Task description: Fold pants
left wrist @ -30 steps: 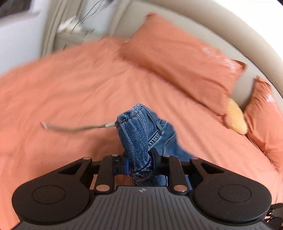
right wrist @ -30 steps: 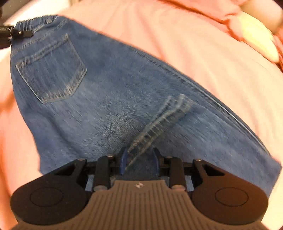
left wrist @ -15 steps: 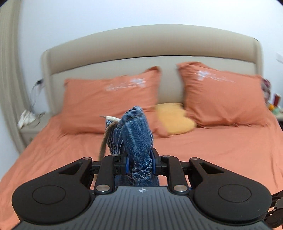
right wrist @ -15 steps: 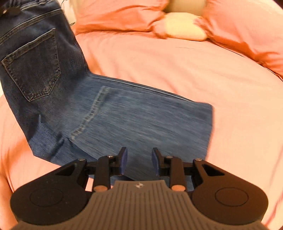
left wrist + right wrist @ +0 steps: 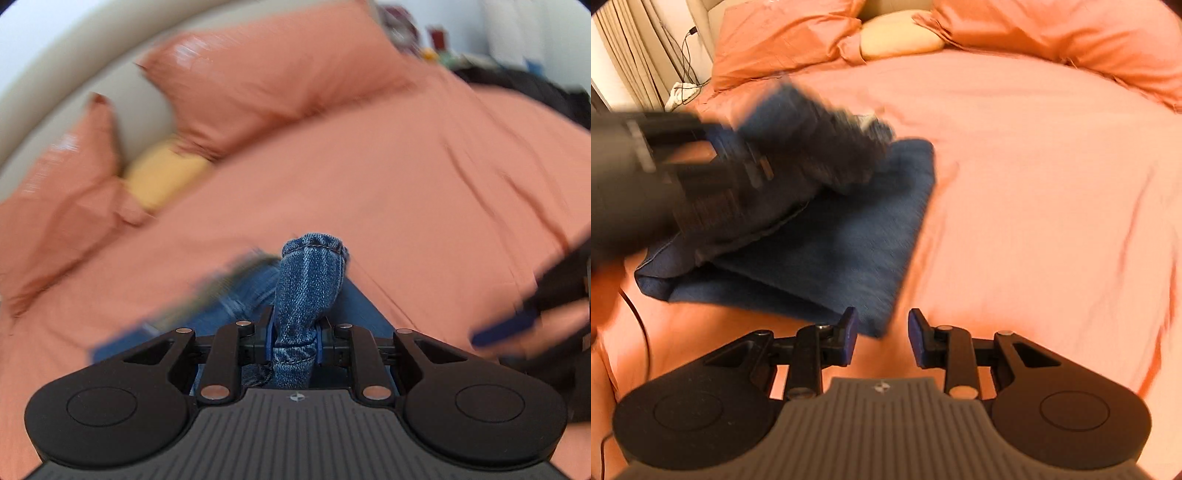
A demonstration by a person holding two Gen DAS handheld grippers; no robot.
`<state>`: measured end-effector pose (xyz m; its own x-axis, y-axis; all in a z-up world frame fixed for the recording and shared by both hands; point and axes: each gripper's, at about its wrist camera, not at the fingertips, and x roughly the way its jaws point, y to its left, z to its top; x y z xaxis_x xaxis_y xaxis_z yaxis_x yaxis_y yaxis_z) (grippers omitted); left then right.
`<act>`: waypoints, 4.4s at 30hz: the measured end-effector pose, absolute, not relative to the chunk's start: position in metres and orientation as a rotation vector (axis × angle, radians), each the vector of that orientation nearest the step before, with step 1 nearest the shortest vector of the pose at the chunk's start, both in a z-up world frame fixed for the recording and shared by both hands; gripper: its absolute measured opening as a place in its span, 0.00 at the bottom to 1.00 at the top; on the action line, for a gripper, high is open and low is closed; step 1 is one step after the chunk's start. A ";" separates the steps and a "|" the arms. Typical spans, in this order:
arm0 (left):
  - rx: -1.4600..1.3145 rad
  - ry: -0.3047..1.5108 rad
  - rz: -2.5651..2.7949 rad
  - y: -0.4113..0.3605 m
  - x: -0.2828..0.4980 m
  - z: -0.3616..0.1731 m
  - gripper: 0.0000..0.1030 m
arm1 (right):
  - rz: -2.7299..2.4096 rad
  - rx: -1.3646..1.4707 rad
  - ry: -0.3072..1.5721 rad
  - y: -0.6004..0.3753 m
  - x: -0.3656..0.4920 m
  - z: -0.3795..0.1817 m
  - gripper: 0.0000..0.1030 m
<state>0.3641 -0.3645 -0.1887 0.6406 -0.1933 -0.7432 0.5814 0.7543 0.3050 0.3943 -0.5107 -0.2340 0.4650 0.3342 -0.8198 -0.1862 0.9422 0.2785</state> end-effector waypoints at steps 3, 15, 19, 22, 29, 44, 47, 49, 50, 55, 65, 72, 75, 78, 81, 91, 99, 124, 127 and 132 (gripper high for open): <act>0.523 0.886 -0.536 -0.363 0.366 -0.206 0.26 | 0.328 0.170 1.059 -0.517 0.392 -0.243 0.27; 0.244 0.967 -0.740 -0.267 0.391 -0.152 0.69 | 0.382 0.191 1.004 -0.506 0.389 -0.207 0.27; 0.363 0.932 -0.653 -0.216 0.382 -0.146 0.70 | 0.395 0.219 0.982 -0.488 0.406 -0.190 0.25; 0.420 0.943 -0.588 -0.174 0.386 -0.149 0.70 | 0.384 0.247 0.988 -0.476 0.429 -0.187 0.24; 0.356 1.024 -0.481 -0.091 0.396 -0.172 0.70 | 0.282 0.327 1.084 -0.468 0.493 -0.214 0.25; 0.163 1.039 -0.484 -0.061 0.409 -0.187 0.69 | 0.304 0.252 1.055 -0.448 0.499 -0.173 0.03; 0.172 1.037 -0.486 -0.060 0.408 -0.187 0.69 | 0.327 0.221 1.034 -0.447 0.478 -0.151 0.02; 0.189 1.041 -0.490 -0.061 0.406 -0.186 0.69 | 0.300 0.169 1.065 -0.447 0.469 -0.156 0.02; 0.196 1.045 -0.495 -0.062 0.404 -0.186 0.69 | 0.275 0.138 1.095 -0.448 0.466 -0.164 0.02; 0.211 1.073 -0.545 -0.061 0.392 -0.180 0.70 | 0.238 0.259 1.173 -0.462 0.456 -0.205 0.14; 0.367 1.149 -0.620 -0.074 0.349 -0.203 0.71 | 0.198 0.293 1.219 -0.449 0.462 -0.219 0.00; 0.378 1.135 -0.503 -0.071 0.350 -0.213 0.15 | 0.310 0.248 1.009 -0.439 0.439 -0.129 0.00; 0.378 1.137 -0.483 -0.065 0.350 -0.210 0.10 | 0.297 0.205 0.973 -0.439 0.424 -0.110 0.00; 0.378 1.138 -0.477 -0.060 0.348 -0.210 0.09 | 0.250 0.231 1.024 -0.457 0.410 -0.125 0.00; 0.432 1.150 -0.473 -0.066 0.346 -0.216 0.08 | 0.206 0.273 1.116 -0.472 0.398 -0.162 0.00; 0.409 1.178 -0.523 -0.053 0.360 -0.184 0.20 | 0.143 0.337 1.233 -0.472 0.412 -0.245 0.05; 0.315 1.098 -0.490 -0.055 0.388 -0.148 0.33 | 0.179 0.475 1.091 -0.494 0.415 -0.210 0.45; 0.102 0.974 -0.388 -0.082 0.464 -0.157 0.33 | 0.198 0.431 0.948 -0.471 0.521 -0.152 0.10; 0.089 0.967 -0.394 -0.087 0.477 -0.166 0.29 | 0.125 0.433 1.035 -0.484 0.531 -0.197 0.09; 0.055 0.989 -0.391 -0.096 0.507 -0.192 0.26 | 0.076 0.466 1.062 -0.495 0.541 -0.246 0.10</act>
<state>0.5071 -0.0958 -0.1919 0.4861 -0.2961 -0.8222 0.3458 0.9292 -0.1302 0.5409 -0.4950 -0.2459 0.4942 0.2812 -0.8226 0.1605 0.9004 0.4043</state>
